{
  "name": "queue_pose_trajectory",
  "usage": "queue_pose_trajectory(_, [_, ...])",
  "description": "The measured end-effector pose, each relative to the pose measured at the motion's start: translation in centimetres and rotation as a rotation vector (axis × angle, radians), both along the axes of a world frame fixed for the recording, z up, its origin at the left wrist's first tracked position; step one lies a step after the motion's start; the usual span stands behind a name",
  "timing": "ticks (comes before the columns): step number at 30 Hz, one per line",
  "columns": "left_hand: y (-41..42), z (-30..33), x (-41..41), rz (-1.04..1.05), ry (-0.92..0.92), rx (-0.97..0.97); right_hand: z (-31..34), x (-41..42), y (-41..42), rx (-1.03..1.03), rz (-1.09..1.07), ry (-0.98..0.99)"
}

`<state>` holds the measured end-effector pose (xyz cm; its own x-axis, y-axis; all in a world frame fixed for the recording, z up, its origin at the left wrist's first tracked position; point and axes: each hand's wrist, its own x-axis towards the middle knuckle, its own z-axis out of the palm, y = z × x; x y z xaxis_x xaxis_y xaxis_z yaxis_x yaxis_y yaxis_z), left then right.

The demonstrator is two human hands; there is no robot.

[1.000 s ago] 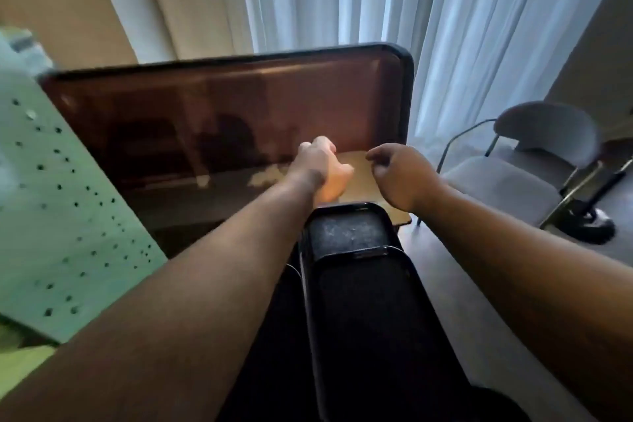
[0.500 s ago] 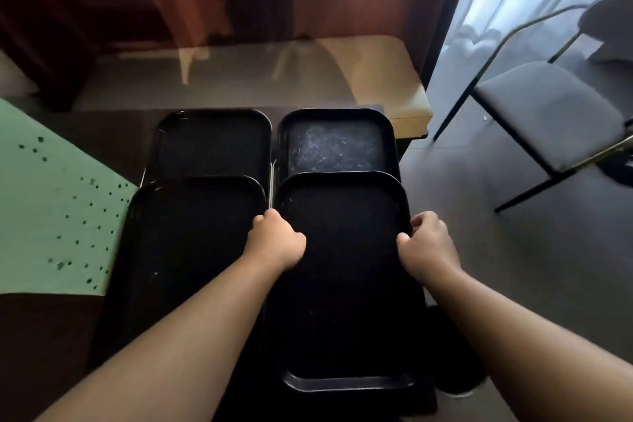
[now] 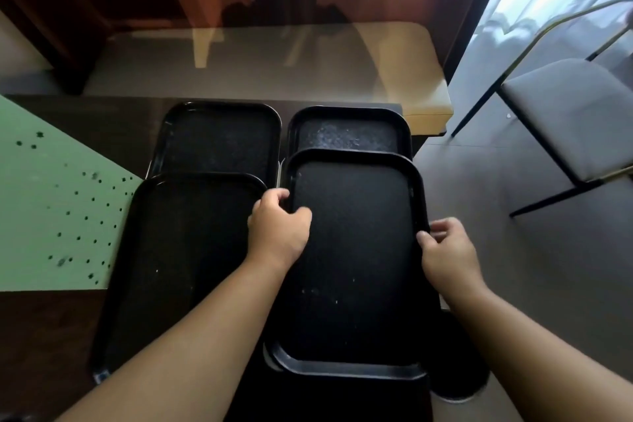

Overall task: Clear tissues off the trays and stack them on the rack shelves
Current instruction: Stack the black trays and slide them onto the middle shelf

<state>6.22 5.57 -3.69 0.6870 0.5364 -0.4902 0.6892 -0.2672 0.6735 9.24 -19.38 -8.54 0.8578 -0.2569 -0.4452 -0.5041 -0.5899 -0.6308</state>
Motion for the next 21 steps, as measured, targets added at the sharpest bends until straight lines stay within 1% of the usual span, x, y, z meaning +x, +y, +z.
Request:
queue_pose_trajectory(4, [1.2, 0.8, 3.2, 0.018, -0.051, -0.090, 0.7, 4.6, 1.0, 0.022, 0.015, -0.036])
queue_pose_trajectory(7, [2.5, 0.5, 5.2, 0.026, -0.060, -0.167, 0.9, 7.2, 1.7, 0.044, 0.019, -0.009])
queue_pose_trajectory(9, [3.1, 0.2, 6.3, -0.016, -0.064, -0.197, 0.8, 8.5, 2.2, 0.055, 0.007, 0.004])
queue_pose_trajectory(12, [3.4, -0.3, 7.6, -0.159, -0.068, -0.122, -0.2, 9.4, 2.6, 0.047, -0.015, -0.014])
queue_pose_trajectory(15, [2.9, -0.9, 7.9, -0.285, -0.018, -0.013, -1.2, 8.9, 2.6, -0.026, 0.026, -0.026])
queue_pose_trajectory(19, [2.2, -2.2, 6.2, -0.365, 0.075, 0.006, -2.5, 7.9, 2.9, -0.090, 0.060, 0.155])
queue_pose_trajectory(21, [1.9, -2.5, 5.5, -0.380, 0.085, 0.015, -2.8, 7.8, 2.9, -0.087, 0.048, 0.181])
